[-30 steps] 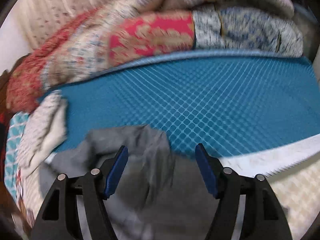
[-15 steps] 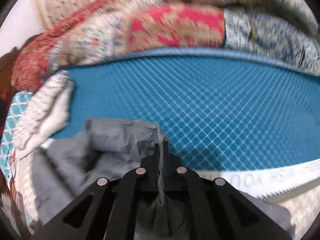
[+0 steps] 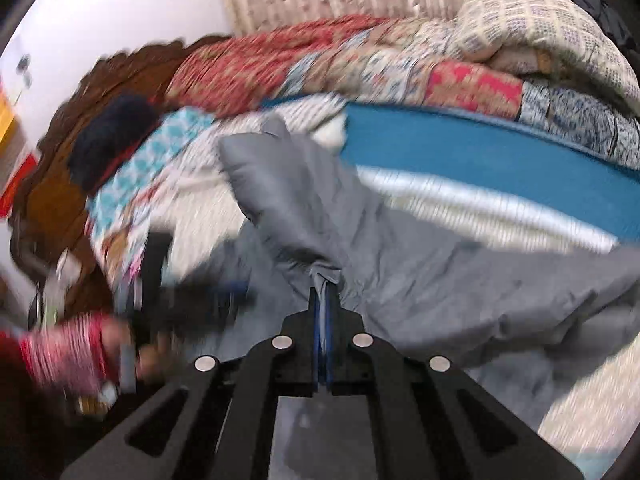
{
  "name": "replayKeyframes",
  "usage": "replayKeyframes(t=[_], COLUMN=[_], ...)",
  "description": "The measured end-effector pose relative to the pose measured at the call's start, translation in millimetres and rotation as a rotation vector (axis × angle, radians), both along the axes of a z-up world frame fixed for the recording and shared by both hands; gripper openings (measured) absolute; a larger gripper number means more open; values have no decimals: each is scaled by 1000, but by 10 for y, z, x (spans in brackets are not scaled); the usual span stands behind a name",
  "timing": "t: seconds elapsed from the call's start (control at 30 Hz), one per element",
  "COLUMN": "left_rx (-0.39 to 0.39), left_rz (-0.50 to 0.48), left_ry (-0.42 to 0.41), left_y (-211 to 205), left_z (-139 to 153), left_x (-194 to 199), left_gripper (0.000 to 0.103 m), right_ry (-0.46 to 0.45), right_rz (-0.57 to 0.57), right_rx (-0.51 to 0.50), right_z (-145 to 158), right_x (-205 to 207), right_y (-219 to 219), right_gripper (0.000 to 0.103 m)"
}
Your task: Fold large clothes
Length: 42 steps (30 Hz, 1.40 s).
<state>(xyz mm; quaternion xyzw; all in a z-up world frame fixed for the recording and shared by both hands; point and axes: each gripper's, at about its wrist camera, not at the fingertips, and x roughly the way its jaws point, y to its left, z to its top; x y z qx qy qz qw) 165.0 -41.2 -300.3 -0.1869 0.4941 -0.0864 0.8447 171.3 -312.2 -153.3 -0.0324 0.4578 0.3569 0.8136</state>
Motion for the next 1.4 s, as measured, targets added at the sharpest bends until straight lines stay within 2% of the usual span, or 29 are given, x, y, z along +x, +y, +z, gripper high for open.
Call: replayKeyframes(t=[0.07,0.2,0.33,0.37,0.5,0.57,0.67,0.73,0.8,0.83,1.0,1.07,1.13,1.17,1.23,1.3,1.4], left_rx=[-33,-44,-172,-180,-136,-83,4,112,144,145,162,151,152,153,157,154,153], left_rz=[-12,-47,-49,-53,-82,-86,-129,-154,-175,-177,-162,-154,-155,-156,-154,-148,-142], left_ry=[-45,-119,-172,-199,-335,-385,-354,-219,-90,-79,-69,-64,-70,-72,-73,-72,-69], left_y=[105,478,971,993,860,658,287,52,-6,-41,-92,-108,-102,-100,-108,-55,-56], left_z=[151,342,513,608,1049,1134,946,489,28,-101,-148,-128,-82,-76,-73,-95,-108], left_x=[-198,-769,-1379,-1475,-1433,-1297,-844,-445,-195,-112,-43,-130,-169,-181,-188,-284,-298], left_gripper=[28,28,28,28,28,28,28,28,28,28,28,28,28,28,28,28,28], right_ry=[28,57,63,57,59,58,37,21,4,-12,-45,-93,-135,-161,-270,-318,-273], right_rz=[-5,-52,-101,-105,-116,-125,-158,-205,-227,-230,-253,-299,-348,-361,-453,-548,-611], right_rx=[-46,-87,-83,-88,-83,-79,-71,-57,-31,-17,59,86,96,100,87,37,-12], right_z=[-224,-617,-851,-870,-923,-921,-952,-989,-971,-929,-538,-275,-1,94,330,387,143], right_x=[-391,-803,-1018,-1039,-1067,-1104,-1209,-1225,-1282,-1337,-1664,-1726,-1670,-1632,-1461,-1210,-862], right_y=[9,94,149,155,116,92,54,22,-26,-55,-374,-568,-751,-810,-1027,-1147,-1277], right_gripper=[111,111,111,111,111,111,111,111,111,111,107,98,76,71,69,69,69])
